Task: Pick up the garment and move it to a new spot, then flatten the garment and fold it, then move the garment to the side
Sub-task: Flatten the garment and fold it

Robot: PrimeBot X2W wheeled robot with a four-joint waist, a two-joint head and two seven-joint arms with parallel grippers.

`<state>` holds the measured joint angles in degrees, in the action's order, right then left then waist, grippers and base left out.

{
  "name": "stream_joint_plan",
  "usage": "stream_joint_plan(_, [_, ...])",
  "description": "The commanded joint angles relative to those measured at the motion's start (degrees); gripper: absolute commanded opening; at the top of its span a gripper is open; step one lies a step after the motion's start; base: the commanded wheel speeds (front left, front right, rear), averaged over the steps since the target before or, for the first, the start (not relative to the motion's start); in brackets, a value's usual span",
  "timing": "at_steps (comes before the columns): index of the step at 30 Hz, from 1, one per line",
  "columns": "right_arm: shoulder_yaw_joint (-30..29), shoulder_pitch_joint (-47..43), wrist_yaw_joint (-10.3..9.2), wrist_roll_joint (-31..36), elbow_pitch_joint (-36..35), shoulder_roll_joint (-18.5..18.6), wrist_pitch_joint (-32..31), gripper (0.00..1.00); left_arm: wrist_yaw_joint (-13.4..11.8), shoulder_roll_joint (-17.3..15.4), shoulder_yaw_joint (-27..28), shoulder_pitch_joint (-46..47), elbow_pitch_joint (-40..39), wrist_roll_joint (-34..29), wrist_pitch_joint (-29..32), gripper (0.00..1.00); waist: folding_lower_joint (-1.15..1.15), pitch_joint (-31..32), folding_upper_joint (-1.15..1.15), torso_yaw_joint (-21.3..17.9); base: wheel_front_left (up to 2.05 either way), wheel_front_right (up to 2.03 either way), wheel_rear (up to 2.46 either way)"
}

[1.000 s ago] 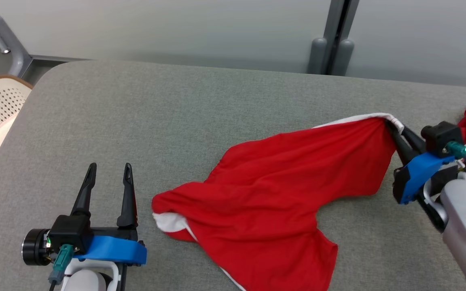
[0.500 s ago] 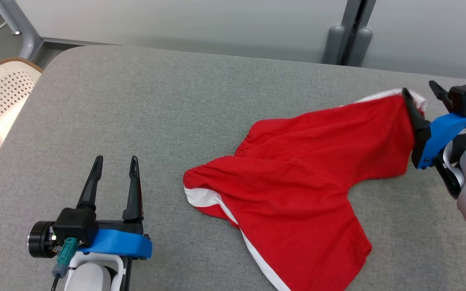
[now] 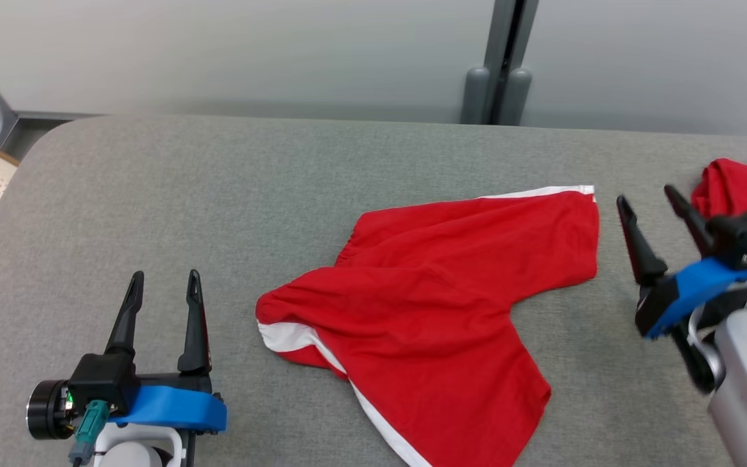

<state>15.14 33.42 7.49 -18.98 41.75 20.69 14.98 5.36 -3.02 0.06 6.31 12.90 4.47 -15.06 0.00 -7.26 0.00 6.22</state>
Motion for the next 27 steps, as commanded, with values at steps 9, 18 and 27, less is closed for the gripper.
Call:
stream_joint_plan(9, [-6.4,-16.4,0.00,3.3,-12.8,-5.7,0.3,1.00,-0.1,-0.1,1.0,-2.5,-0.7,-0.8,-0.2,1.00,0.00,2.4,0.00,-2.9,0.00,0.00,0.00])
stream_joint_plan(18, [-10.7,-29.4,0.00,5.8,-21.8,-11.8,0.3,1.00,-0.1,0.0,1.4,-3.2,-1.2,-0.9,-0.2,1.00,0.00,2.8,0.00,-3.1,0.00,0.00,0.00])
stream_joint_plan(27, [-7.7,-29.2,0.00,6.1,-21.1,-13.3,0.3,1.00,0.1,0.0,1.1,-2.5,-1.4,-1.2,-0.2,1.00,0.00,2.5,0.00,-2.6,0.00,0.00,0.00])
